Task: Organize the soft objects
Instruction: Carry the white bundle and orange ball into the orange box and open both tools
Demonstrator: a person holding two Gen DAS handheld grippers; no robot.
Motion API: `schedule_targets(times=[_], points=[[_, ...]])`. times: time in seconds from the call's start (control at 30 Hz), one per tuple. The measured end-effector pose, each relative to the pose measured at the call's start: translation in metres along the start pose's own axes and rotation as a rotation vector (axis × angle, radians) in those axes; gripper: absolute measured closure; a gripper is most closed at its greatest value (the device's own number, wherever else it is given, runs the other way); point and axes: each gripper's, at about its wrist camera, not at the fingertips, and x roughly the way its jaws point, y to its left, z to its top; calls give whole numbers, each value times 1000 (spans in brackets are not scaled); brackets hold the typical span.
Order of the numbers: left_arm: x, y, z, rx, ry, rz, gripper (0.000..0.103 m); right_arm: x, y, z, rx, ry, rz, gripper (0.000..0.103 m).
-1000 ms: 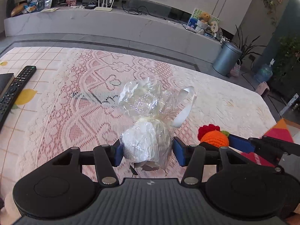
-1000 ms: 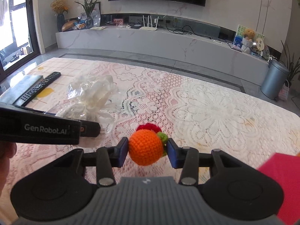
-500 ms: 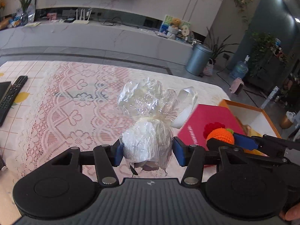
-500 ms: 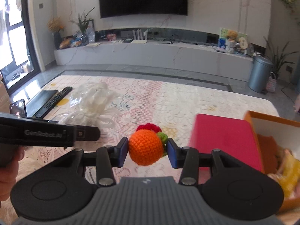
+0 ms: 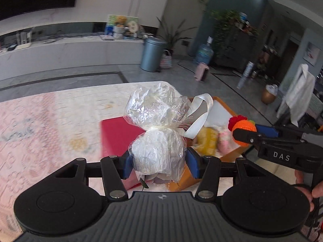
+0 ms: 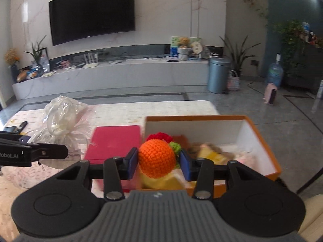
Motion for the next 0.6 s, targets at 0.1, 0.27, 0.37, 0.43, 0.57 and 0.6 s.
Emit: schedule_targets(times=[0.1, 0.27, 0.37, 0.43, 0.57, 0.6], points=[[27, -19, 14, 47, 33, -33, 42, 5, -24, 9, -21, 6, -39, 59], [81, -41, 37, 92, 110, -63, 42, 33, -57, 22, -62, 46, -72, 59], [118, -52, 43, 134, 167, -47, 42, 61, -80, 27, -66, 95, -59, 59], [141, -57, 46, 169, 204, -46, 42, 85, -93, 29, -91, 133, -65, 59], [183, -63, 46, 226, 277, -29, 42, 131, -111, 33, -135, 194, -63, 59], [193, -65, 45, 240, 292, -24, 42, 141, -115, 34, -135, 208, -60, 59]])
